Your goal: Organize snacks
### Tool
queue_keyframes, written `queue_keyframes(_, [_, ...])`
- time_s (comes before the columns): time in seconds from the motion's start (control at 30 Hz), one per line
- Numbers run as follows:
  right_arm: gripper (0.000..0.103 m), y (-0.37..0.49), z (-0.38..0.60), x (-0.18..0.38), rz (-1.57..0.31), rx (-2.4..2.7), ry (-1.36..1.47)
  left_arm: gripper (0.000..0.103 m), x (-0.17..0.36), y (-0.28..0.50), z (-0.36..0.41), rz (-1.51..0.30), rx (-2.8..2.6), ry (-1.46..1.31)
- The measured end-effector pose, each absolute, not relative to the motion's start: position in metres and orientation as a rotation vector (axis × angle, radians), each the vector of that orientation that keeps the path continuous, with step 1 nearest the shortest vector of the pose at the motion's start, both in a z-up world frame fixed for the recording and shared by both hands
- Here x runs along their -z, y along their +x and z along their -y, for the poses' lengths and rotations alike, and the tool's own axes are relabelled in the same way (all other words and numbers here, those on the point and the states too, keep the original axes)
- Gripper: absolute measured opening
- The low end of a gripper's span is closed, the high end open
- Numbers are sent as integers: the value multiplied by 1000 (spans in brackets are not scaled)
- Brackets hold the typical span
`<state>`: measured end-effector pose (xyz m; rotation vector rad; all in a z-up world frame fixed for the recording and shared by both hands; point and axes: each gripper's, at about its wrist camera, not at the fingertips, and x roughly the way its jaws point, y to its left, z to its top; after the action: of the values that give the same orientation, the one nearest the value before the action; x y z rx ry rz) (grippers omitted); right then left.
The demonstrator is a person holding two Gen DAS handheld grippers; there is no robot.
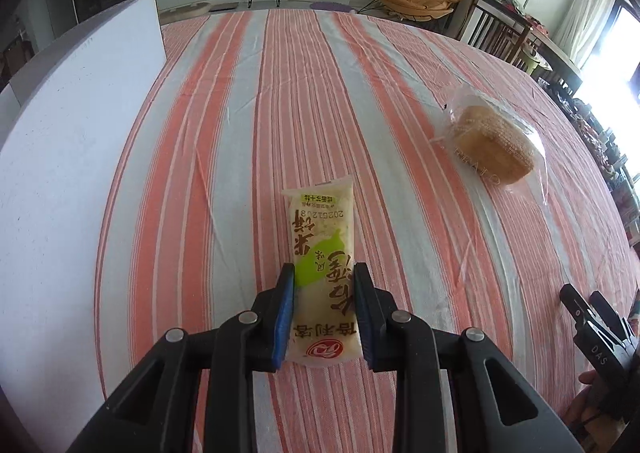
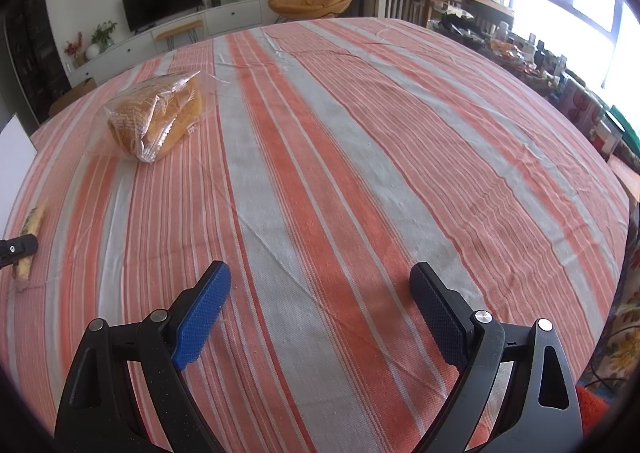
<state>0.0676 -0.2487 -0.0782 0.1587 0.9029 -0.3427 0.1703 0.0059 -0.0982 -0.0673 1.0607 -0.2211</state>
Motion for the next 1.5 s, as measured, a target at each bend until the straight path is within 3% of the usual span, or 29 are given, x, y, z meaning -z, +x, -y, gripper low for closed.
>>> queue_keyframes(0.03, [93,68,249,78,-903,343,159,31,99,169,-6,-1043,223,-69])
queue_keyframes(0.07, [93,68,248,78,-903,343,159,40,99,169,-3,-1027,231,-64])
queue_keyframes(0.17, [93,68,249,78,-903,342,159,78,104,169,2,-999,217,-12])
queue_keyframes(0.27, [93,68,248,78,-903,342,159,86,110,171,13,-950,198,74])
queue_keyframes(0.4, [93,68,249,78,-903,342,159,103,117,174,13,-959,152,58])
queue_keyframes(1.5, [93,68,249,78,-903,341,159,103,119,175,13,-960,146,64])
